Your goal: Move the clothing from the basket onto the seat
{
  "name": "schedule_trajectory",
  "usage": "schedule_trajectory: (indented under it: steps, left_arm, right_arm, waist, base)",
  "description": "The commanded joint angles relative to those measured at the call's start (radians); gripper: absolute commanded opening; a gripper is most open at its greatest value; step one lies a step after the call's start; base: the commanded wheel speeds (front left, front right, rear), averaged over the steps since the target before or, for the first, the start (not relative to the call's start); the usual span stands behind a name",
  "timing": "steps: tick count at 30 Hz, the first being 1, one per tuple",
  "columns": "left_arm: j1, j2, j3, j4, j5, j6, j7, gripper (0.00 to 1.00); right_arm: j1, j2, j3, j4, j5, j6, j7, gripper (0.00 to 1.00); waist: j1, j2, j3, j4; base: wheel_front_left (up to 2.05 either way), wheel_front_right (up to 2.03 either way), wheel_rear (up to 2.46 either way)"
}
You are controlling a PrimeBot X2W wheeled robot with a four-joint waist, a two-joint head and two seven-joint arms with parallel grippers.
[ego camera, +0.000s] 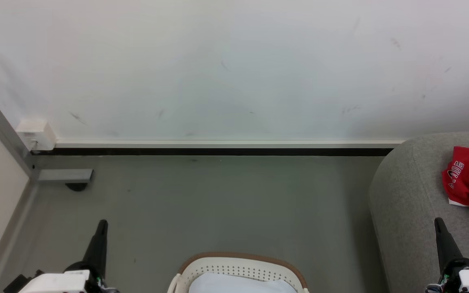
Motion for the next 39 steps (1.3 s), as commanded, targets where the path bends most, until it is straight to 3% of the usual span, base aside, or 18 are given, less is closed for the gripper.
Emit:
schedule_trajectory:
  steps: [1,12,39]
  left_arm:
    - [-0.013,0.003,0.006,-0.004,-0.019,-0.006,0.005,0.0]
    - [-0.015,0.001,0.012,-0.004,-0.091,-0.01,0.026,0.0]
    - [-0.014,0.001,0.011,-0.004,-0.09,-0.009,0.027,0.0]
  right_arm:
    - [-0.017,0.001,-0.007,-0.008,0.016,-0.002,0.007,0.0]
    - [-0.019,0.003,-0.021,-0.009,0.078,-0.002,0.026,0.0]
    - [-0.018,0.005,-0.023,-0.009,0.074,-0.002,0.028,0.0]
  waist:
    - [0.0,0.0,0.0,0.0]
    - [0.0,0.0,0.003,0.003]
    - [0.0,0.0,0.003,0.003]
  base:
    - [0.0,0.0,0.0]
    - [0.0,0.0,0.0]
    - [0.0,0.0,0.0]
